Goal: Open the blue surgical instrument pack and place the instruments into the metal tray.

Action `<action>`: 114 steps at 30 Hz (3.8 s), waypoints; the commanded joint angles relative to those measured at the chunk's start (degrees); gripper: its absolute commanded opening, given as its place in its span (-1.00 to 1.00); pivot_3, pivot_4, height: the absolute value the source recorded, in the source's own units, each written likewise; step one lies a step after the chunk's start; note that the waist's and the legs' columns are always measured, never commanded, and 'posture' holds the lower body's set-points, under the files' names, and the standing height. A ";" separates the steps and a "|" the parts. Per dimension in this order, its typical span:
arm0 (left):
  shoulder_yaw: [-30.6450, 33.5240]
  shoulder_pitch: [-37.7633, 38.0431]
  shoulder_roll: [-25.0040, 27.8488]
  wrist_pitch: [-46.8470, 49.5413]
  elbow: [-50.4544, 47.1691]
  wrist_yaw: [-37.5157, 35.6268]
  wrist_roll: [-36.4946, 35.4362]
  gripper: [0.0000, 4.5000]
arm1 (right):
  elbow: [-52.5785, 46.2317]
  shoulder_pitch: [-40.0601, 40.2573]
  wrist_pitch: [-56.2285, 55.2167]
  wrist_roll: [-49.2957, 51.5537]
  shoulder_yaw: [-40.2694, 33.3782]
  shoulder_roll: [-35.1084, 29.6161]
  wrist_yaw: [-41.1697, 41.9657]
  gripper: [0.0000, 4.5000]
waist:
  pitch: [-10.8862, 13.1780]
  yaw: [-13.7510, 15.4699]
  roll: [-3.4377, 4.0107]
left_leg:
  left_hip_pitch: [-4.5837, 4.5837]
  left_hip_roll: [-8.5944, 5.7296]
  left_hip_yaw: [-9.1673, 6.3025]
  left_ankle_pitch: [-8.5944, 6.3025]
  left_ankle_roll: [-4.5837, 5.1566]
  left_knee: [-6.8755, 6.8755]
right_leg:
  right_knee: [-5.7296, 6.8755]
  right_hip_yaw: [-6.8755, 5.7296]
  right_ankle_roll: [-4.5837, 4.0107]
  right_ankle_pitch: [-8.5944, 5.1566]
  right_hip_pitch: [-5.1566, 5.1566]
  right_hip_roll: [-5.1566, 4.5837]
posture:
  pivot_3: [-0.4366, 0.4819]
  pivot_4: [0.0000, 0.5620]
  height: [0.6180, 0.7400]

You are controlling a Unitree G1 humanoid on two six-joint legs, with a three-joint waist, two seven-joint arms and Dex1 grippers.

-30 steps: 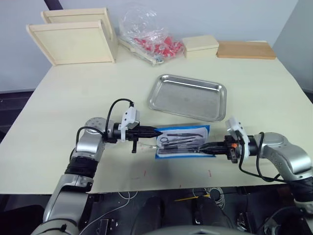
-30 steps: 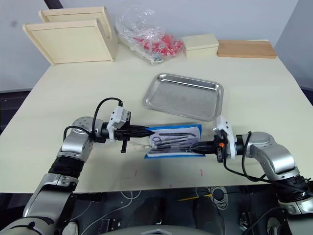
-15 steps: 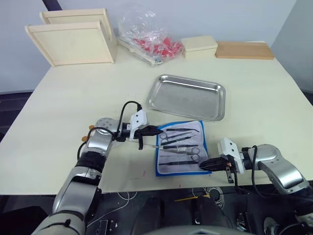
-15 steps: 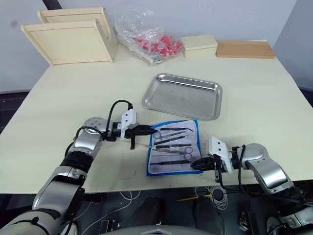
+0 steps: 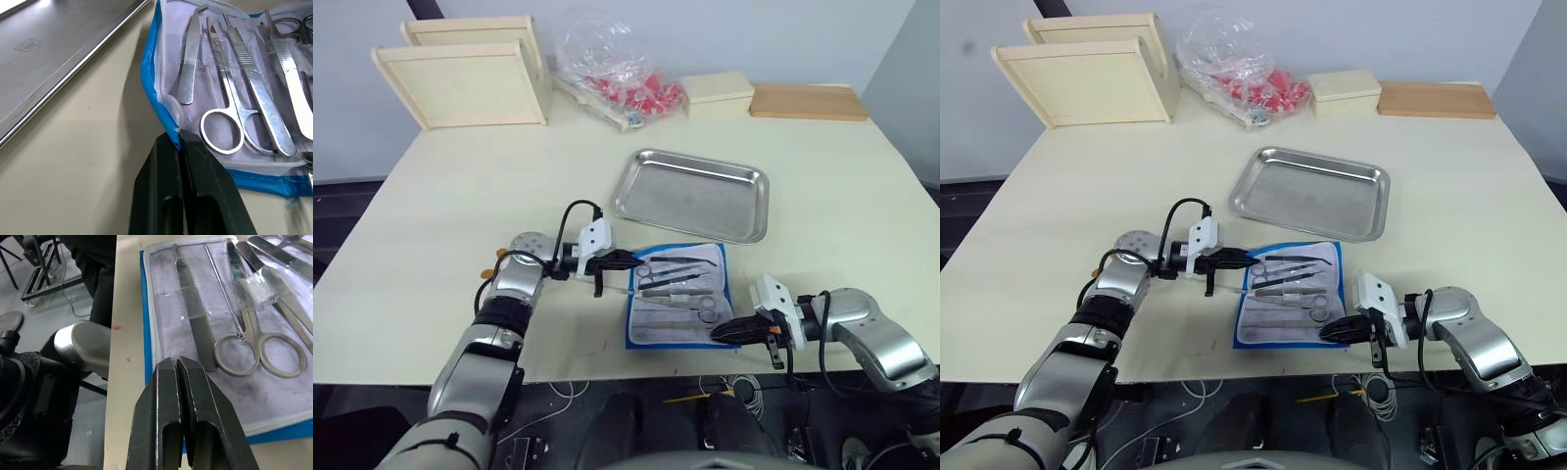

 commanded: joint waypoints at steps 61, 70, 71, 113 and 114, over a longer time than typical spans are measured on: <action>10.01 17.38 19.97 26.12 -46.97 -11.97 -25.55 0.96 | 32.12 -12.68 -27.36 -12.75 0.16 9.56 3.70 1.00 | 0.12 -0.80 -0.06 | -0.03 0.17 -0.01 0.00 0.00 0.04 | 0.04 0.00 -0.01 0.01 -0.05 0.03 | -0.05 -0.47 1.00; 6.55 13.77 16.57 21.37 -40.02 -10.17 -19.53 0.96 | 32.96 -12.27 -23.41 -16.03 3.11 8.67 1.89 1.00 | -0.05 -0.74 -0.24 | 0.35 0.13 0.04 0.00 0.00 -0.05 | 0.04 0.12 -0.03 0.00 0.23 0.06 | -0.05 -0.47 1.00; 5.99 13.02 15.93 20.88 -38.78 -10.19 -18.93 0.96 | 32.84 -12.18 -22.86 -16.02 3.24 8.61 1.80 1.00 | -0.09 -0.75 -0.27 | 0.36 0.12 0.04 0.00 0.00 -0.05 | 0.04 0.12 -0.03 0.00 0.25 0.06 | -0.05 -0.47 1.00; -3.09 -10.55 -3.41 -6.08 16.00 -8.71 4.99 -0.79 | 32.66 -10.08 -22.19 -15.77 4.09 9.10 -0.83 1.00 | -0.70 -0.77 -0.56 | 0.37 0.04 0.05 -0.01 0.01 -0.03 | 0.06 0.10 -0.01 0.01 0.29 0.09 | -0.05 -0.47 1.00; -3.02 -10.56 -3.46 -6.06 16.06 -8.66 5.08 -0.97 | 32.53 -9.97 -22.08 -15.73 4.08 9.13 -0.91 1.00 | -0.70 -0.79 -0.56 | 0.37 0.04 0.05 -0.01 0.01 -0.03 | 0.06 0.10 -0.01 0.00 0.29 0.09 | -0.05 -0.47 1.00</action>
